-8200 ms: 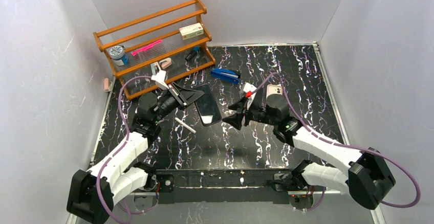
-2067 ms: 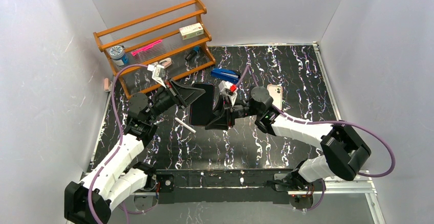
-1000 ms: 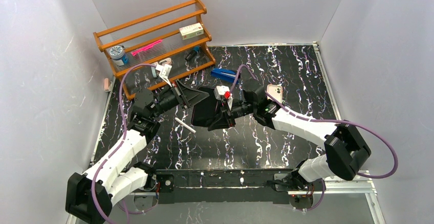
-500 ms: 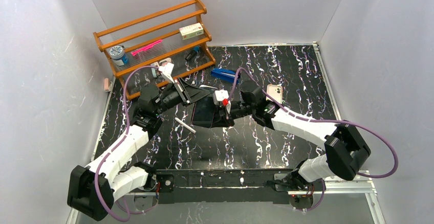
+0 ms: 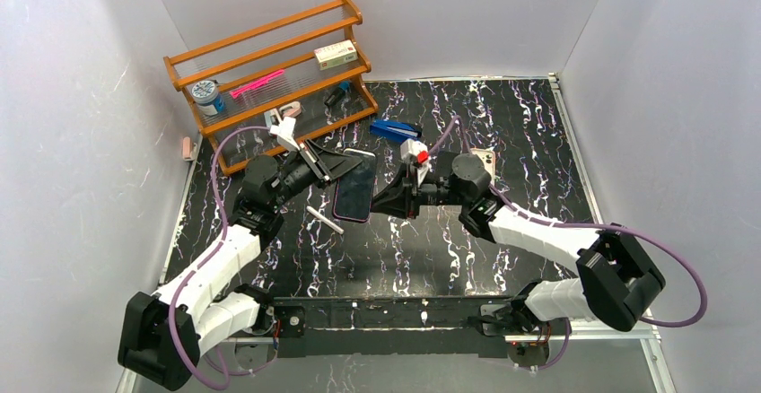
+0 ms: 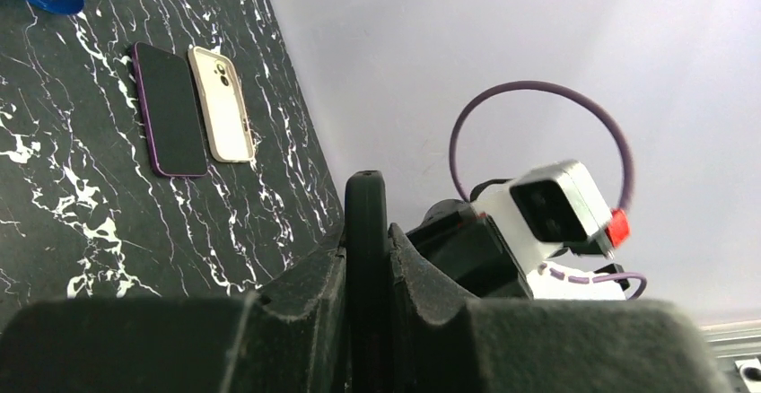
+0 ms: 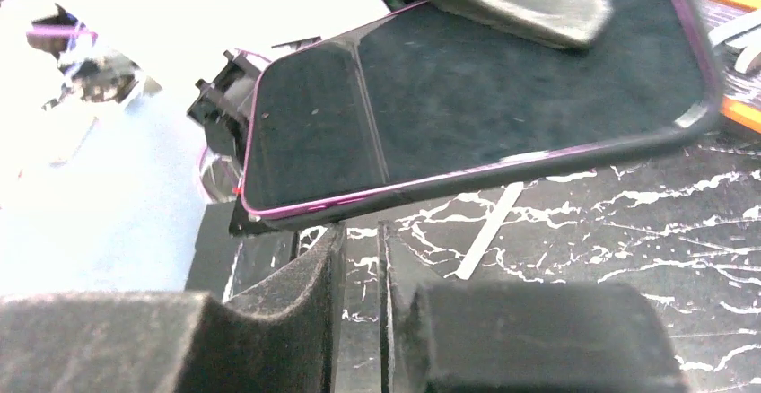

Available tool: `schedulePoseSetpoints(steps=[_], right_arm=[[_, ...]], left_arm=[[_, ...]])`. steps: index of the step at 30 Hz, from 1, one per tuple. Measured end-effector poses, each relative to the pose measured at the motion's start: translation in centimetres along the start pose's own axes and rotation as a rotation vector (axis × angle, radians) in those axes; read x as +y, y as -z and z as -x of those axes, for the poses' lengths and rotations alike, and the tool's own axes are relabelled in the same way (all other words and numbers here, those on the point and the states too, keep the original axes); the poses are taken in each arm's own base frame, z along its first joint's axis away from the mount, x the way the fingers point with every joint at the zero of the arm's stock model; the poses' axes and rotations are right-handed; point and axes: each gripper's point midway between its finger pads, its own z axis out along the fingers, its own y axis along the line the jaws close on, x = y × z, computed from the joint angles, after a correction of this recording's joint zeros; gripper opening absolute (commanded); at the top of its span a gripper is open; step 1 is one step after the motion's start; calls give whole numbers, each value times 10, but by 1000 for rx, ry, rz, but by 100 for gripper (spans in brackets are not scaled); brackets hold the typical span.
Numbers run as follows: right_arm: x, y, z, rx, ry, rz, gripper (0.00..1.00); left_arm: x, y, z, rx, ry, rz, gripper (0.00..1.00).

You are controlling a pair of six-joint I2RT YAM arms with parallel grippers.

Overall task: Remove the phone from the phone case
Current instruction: Remove the phone case from the phone.

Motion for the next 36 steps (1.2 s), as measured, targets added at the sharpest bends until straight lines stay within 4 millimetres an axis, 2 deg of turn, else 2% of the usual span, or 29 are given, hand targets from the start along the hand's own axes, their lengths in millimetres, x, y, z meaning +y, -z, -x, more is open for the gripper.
schedulePoseSetpoints(steps=[6,12,20,24,31,36], right_arm=[[-12,3,16,-98,-139,-70,23],[-12,-2,23,-145,-212,-51,34],[-11,7,10,-155,-269,-98,38],[-5,8,8,-163,-306,-87,45],[14,-2,9,-173,-337,-19,47],[19,-9,-1,-151,-353,2,46]], left_arm=[[0,3,2,-31,40,-20,0],[-3,7,3,-48,39,-38,0],[-2,6,0,-46,22,-34,0],[0,5,3,-63,19,-26,0],[5,5,6,-88,23,-9,0],[8,5,7,-97,26,-2,0]])
